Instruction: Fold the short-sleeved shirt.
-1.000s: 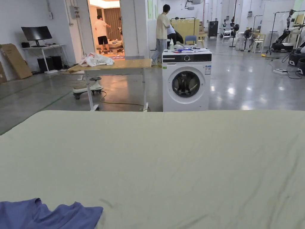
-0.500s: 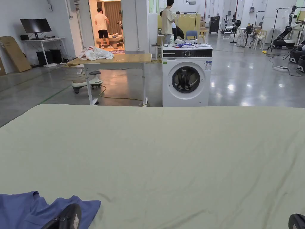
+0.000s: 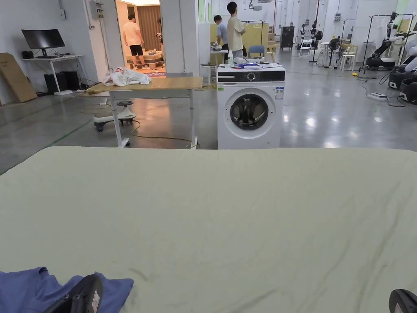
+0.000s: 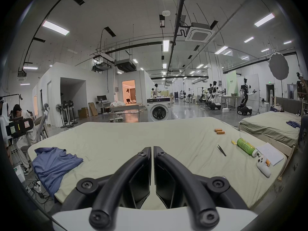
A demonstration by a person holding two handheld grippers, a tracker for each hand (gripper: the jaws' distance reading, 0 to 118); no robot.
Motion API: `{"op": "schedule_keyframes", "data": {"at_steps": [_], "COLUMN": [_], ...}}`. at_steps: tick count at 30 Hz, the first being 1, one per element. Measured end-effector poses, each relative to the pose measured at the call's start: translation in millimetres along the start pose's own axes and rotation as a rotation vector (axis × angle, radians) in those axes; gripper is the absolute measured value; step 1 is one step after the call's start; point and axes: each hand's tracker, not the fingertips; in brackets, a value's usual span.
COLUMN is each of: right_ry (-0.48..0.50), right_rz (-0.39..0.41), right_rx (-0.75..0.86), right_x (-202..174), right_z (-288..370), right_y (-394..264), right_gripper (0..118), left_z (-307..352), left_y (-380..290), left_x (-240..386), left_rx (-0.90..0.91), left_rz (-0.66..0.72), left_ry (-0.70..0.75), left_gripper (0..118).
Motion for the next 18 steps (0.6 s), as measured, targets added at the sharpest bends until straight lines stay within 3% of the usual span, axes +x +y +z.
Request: {"op": "schedule_keyframes", "data": {"at_steps": [12, 18], "right_ry": [0.036, 0.177], "right_rz": [0.031, 0.015], "right_rx": [0.005, -0.02], "right_x": [-9.8, -41.3], "right_z": [-2.5, -28.2], "right_y": [5.9, 4.6], "right_gripper": [2, 2], "left_z": [0.0, 21.8], "left_y": [2.7, 7.4], "left_x": [-1.3, -23.1], "left_rx": [-0.001, -0.002], "left_rz": [0.007, -0.003], "left_ry": [-0.013, 0.077], "left_gripper": [0, 0]}}
